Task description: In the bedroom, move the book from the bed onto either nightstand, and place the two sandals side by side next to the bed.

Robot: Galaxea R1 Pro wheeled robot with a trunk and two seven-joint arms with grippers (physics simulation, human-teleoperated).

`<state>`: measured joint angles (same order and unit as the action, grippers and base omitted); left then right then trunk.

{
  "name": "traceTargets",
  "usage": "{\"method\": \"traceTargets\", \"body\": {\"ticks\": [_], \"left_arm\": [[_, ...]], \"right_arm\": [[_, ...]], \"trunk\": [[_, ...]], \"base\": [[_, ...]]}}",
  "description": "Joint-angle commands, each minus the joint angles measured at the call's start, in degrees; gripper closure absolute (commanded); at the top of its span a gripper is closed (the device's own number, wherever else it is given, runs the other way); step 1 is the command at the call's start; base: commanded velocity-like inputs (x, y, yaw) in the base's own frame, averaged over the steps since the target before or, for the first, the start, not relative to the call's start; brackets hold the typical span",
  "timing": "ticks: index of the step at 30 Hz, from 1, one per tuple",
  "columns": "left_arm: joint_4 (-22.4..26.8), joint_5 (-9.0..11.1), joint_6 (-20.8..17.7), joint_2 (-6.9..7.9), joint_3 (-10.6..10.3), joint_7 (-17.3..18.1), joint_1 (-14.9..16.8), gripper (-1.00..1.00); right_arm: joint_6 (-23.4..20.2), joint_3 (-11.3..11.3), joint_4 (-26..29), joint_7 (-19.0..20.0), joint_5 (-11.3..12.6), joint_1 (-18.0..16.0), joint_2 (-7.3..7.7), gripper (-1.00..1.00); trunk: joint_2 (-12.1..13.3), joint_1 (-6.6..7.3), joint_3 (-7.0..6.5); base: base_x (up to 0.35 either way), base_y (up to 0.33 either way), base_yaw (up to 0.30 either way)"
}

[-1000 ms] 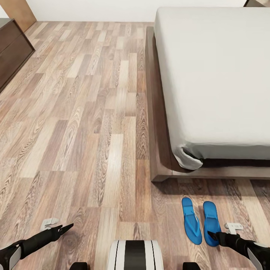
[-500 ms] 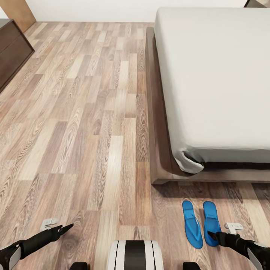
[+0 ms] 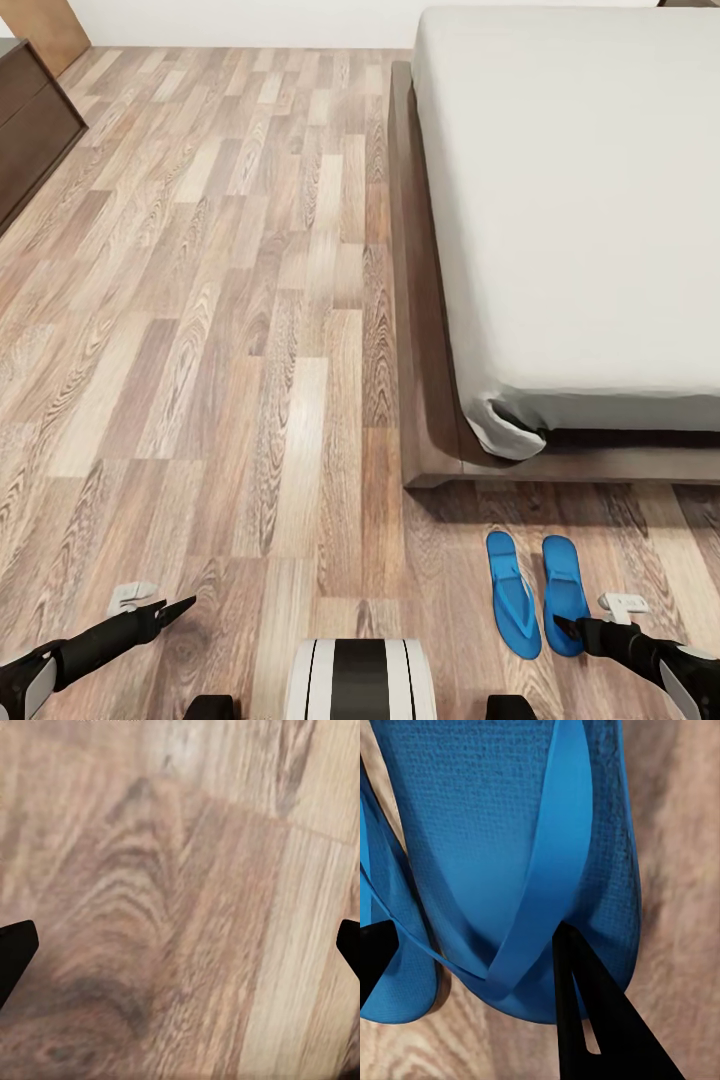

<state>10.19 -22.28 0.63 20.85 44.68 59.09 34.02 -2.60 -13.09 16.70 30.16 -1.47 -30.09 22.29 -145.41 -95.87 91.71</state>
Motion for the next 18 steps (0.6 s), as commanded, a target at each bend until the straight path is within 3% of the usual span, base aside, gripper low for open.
{"method": "traceTargets", "body": {"ticks": [1, 18], "left_arm": [[0.0, -0.6, 0.0, -0.02, 0.5, 0.2, 0.0, -1.00], [0.0, -0.6, 0.0, -0.02, 0.5, 0.2, 0.1, -1.00]], "right_arm": [[-0.4, -0.4, 0.0, 0.6, -0.3, 0.0, -0.06, 1.00], [-0.4, -0.4, 0.0, 0.7, -0.3, 0.0, -0.06, 1.00]], "trunk": [[0.0, 0.00, 0.03], [0.0, -0.06, 0.48]], "base": [[0.000, 0.000, 0.000], [0.000, 0.000, 0.000]]}}
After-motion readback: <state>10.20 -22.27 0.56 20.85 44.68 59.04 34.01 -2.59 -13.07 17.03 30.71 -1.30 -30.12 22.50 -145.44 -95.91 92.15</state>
